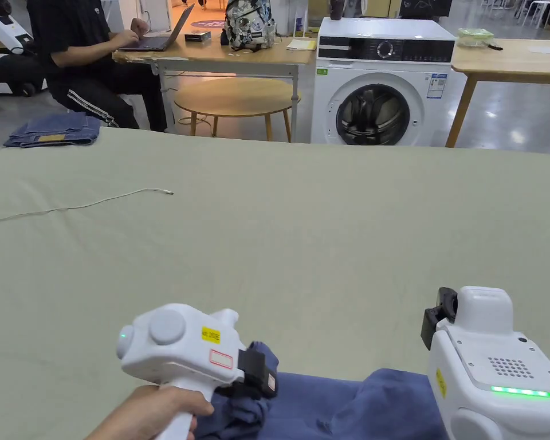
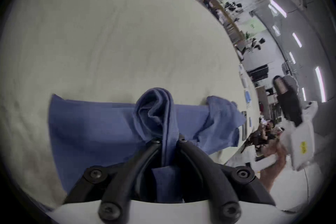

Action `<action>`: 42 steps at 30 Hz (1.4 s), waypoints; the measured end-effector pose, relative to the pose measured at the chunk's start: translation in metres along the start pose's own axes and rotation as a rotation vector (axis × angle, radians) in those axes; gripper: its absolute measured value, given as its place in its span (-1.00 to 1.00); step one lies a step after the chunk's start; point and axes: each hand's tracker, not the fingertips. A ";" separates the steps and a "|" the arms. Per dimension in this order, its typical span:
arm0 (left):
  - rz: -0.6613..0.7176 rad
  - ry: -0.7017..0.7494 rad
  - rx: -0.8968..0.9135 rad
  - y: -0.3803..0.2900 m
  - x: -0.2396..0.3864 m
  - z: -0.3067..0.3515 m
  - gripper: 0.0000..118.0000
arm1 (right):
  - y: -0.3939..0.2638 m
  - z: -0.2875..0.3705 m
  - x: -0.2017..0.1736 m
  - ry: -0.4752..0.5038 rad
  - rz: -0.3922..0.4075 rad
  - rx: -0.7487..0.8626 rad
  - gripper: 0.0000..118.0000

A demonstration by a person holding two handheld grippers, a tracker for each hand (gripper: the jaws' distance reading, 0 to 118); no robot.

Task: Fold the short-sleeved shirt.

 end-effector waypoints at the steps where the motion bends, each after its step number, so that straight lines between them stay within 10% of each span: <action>1: -0.004 0.010 -0.008 0.000 0.001 -0.009 -0.95 | -0.001 0.000 0.001 -0.003 0.000 -0.003 -1.00; 6: -0.005 0.055 -0.022 -0.005 0.002 -0.031 -0.90 | -0.005 -0.003 0.004 -0.010 -0.004 -0.019 -1.00; 13: -0.021 -0.035 -0.011 -0.006 0.012 -0.003 0.00 | -0.009 -0.004 0.006 -0.006 0.001 -0.032 -1.00; 17: -0.040 -0.089 0.037 -0.001 0.012 0.035 -0.06 | -0.012 -0.005 0.012 -0.007 0.005 -0.033 -1.00; 21: -0.070 -0.007 0.100 0.006 -0.004 0.050 -0.83 | -0.015 -0.005 0.016 -0.013 -0.003 -0.037 -1.00; 26: -0.058 0.130 0.019 -0.003 -0.023 0.013 -0.90 | -0.020 -0.005 0.019 -0.016 -0.016 -0.044 -1.00; 42: -0.041 -0.115 -0.042 -0.028 -0.005 -0.074 -0.92 | -0.029 -0.008 0.022 -0.017 -0.014 -0.069 -1.00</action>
